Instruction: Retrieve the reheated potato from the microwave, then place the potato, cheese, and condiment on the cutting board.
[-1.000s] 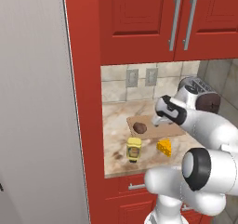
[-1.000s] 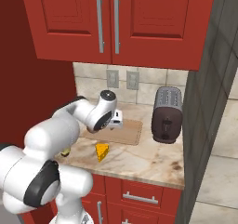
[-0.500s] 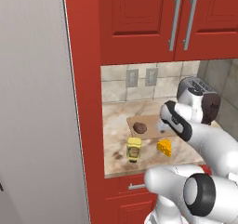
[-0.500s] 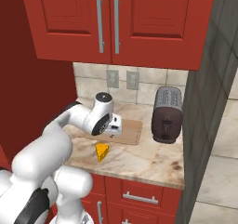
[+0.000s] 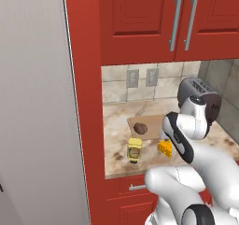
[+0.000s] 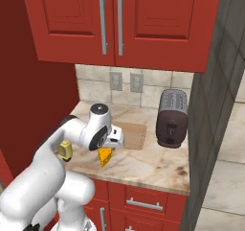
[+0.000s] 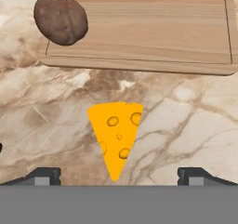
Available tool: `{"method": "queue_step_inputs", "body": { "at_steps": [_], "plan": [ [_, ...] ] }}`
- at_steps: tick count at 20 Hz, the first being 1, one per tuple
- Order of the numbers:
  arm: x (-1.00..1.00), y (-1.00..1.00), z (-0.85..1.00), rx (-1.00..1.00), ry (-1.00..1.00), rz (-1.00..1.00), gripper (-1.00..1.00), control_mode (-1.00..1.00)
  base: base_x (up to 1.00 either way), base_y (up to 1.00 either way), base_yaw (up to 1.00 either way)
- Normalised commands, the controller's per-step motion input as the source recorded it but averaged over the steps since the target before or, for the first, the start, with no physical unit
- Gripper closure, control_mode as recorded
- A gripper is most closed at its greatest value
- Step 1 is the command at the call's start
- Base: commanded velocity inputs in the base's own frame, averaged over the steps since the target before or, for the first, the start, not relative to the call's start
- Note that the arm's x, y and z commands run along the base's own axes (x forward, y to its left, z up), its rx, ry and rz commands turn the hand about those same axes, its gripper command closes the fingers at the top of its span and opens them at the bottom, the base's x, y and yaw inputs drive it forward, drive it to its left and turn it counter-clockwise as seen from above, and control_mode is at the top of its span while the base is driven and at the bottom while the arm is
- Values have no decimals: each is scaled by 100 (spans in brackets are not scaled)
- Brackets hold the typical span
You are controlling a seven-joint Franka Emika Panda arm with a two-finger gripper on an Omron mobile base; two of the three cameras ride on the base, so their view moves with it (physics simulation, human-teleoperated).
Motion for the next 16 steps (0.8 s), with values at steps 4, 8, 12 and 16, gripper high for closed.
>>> {"method": "queue_step_inputs", "body": {
  "at_steps": [4,8,12,16],
  "plan": [
    [-7,0,-13,0,1,-4,-100,-100,0,0,0],
    [0,0,-18,0,4,-1,-100,-100,0,0,0],
    [7,0,-21,0,10,0,-100,-100,0,0,0],
    [20,0,-17,0,15,0,-100,-100,0,0,0]
  ]
}}
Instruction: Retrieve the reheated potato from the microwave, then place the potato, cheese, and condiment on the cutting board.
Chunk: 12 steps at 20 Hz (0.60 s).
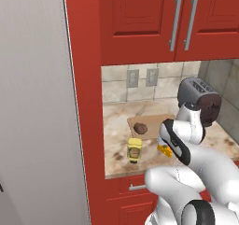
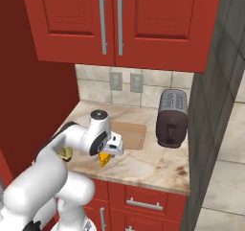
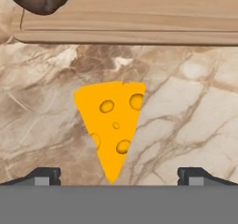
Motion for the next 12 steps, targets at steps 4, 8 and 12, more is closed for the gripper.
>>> {"method": "queue_step_inputs", "body": {
  "at_steps": [4,8,12],
  "plan": [
    [5,0,-13,1,12,0,-100,-100,0,0,0],
    [1,0,-17,3,6,0,-100,-100,0,0,0],
    [9,0,-18,3,3,0,-100,-100,0,0,0]
  ]
}}
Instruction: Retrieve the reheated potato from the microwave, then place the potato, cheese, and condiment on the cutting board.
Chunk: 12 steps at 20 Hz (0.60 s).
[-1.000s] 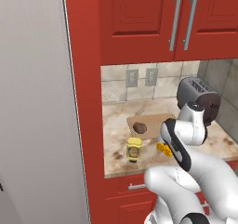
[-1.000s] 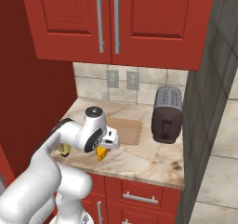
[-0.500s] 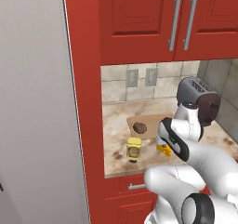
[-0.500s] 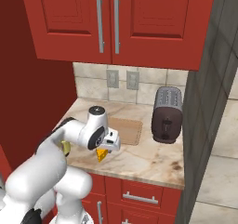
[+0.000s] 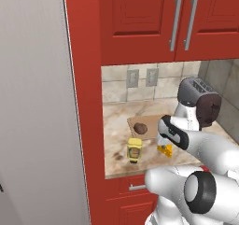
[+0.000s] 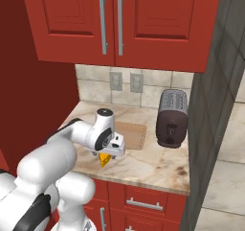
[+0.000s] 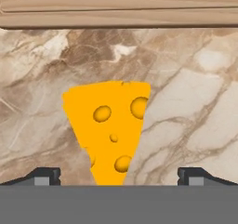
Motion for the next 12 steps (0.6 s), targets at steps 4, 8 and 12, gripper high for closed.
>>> {"method": "queue_step_inputs", "body": {
  "at_steps": [4,8,12],
  "plan": [
    [0,4,-15,6,0,0,-100,-100,0,0,0],
    [-5,5,-9,5,0,0,-100,-100,0,0,0],
    [0,10,-5,1,-2,0,-100,-100,0,0,0]
  ]
}}
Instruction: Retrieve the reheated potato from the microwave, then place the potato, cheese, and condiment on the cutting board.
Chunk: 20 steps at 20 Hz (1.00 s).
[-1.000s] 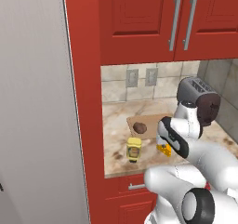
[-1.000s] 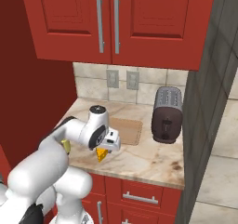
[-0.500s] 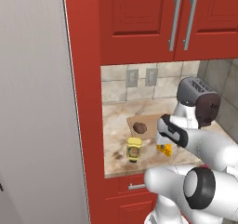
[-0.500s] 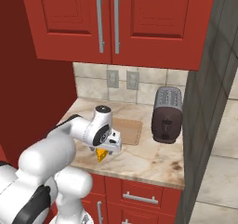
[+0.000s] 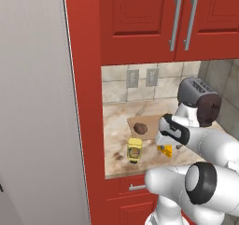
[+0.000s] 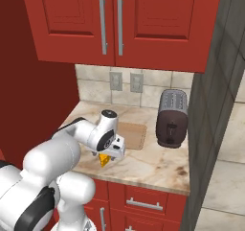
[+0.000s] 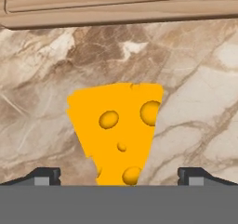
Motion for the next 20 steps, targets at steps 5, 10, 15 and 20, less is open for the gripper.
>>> {"method": "queue_step_inputs", "body": {
  "at_steps": [5,10,15,20],
  "plan": [
    [-1,9,-7,1,-6,0,-100,-100,0,0,0],
    [9,4,-16,0,-1,0,-100,-100,0,0,0],
    [20,0,-12,0,0,0,-100,-100,0,0,0],
    [13,0,-1,0,0,0,-100,-100,0,0,0]
  ]
}}
